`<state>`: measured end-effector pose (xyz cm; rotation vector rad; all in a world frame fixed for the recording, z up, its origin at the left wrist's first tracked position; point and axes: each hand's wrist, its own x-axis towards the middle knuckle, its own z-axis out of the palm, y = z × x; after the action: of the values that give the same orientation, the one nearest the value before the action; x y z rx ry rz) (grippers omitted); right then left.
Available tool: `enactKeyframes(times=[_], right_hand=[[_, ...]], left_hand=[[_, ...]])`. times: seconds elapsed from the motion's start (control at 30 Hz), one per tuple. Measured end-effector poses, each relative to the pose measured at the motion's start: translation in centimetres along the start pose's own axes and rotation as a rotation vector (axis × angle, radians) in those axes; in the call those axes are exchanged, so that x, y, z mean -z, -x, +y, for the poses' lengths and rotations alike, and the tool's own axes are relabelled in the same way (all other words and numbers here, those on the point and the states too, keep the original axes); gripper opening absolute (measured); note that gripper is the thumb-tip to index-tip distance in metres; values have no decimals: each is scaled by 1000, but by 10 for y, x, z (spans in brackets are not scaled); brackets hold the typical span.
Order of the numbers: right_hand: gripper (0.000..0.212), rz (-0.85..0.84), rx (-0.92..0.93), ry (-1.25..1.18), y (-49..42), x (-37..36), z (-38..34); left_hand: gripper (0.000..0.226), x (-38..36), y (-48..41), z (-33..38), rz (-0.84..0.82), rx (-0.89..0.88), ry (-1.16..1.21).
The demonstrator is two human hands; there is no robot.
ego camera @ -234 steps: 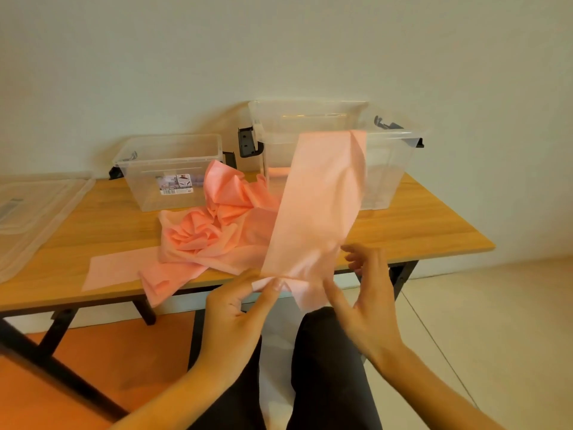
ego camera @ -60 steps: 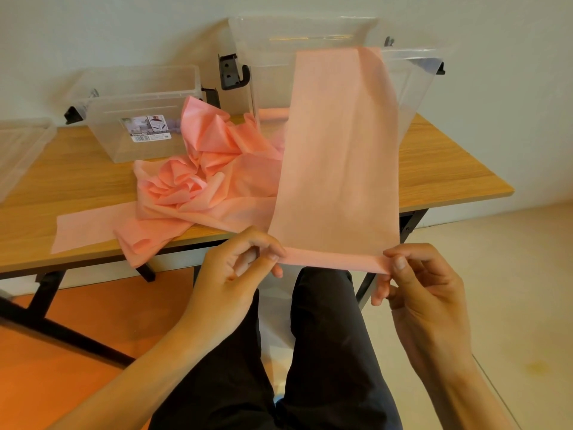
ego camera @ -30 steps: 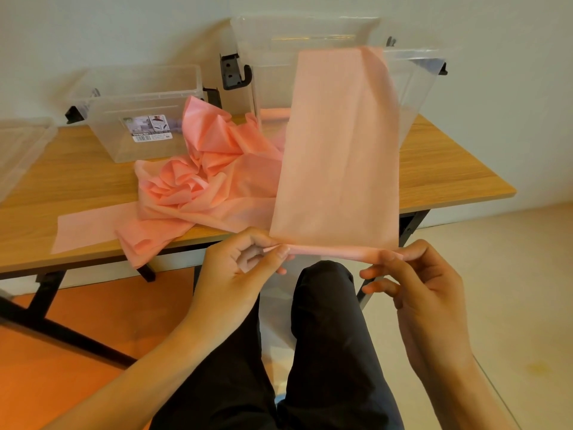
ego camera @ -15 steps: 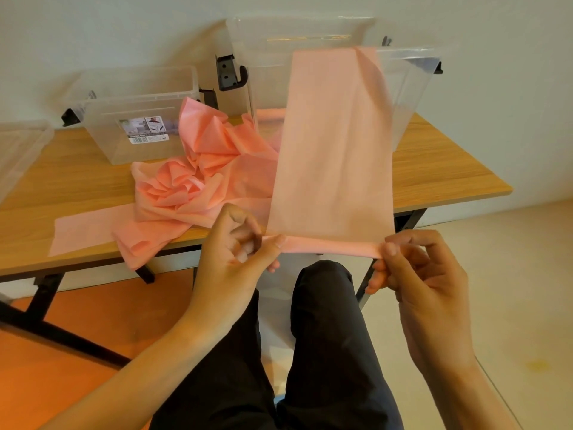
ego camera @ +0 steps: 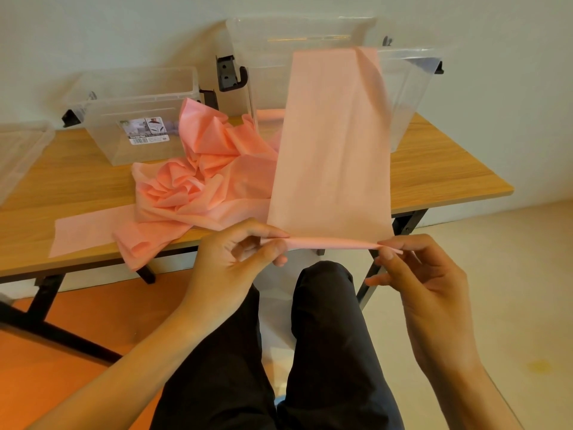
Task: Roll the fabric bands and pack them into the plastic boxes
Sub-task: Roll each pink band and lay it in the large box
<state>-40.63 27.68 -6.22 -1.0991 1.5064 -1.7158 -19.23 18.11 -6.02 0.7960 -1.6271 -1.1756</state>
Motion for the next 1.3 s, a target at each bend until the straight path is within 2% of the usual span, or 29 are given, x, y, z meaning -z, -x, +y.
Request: enactKeyframes(times=[0.17,0.23,0.33,0.47,0.63,0.77,0.83,1.07,1.23,1.3], right_hand=[[26,-1,-66,-91,-2,-5,-1],[20,18,-79,-97,-3,-6,-1],[8,62,-88,-95,-4,-6,0],[10,120,-75,-140,-8,-7,0],[9,109,-58,-171,-12,-9,-1],[17,61,-26,-180,-12,-9,1],[14,44,-29,-197,-11,-9,2],[25,24,-28,-144,-10,-4,4],[19,41,4,-90,-12,-6,6],[17,40,15,-79,-13,-9,6]], left_hand=[[12,-8,-1,-1,-42,9,16],[13,-10,-2,0,-40,21,24],[16,-14,-2,3,0,30,69],[19,-15,-3,3,72,13,135],[18,-16,-6,3,126,18,152],[10,-16,-8,4,66,-44,116],[4,-15,-9,3,39,-76,60],[16,-10,-13,1,8,-51,99],[5,-12,-16,-2,15,-45,74],[8,-12,-18,-3,-12,-36,47]])
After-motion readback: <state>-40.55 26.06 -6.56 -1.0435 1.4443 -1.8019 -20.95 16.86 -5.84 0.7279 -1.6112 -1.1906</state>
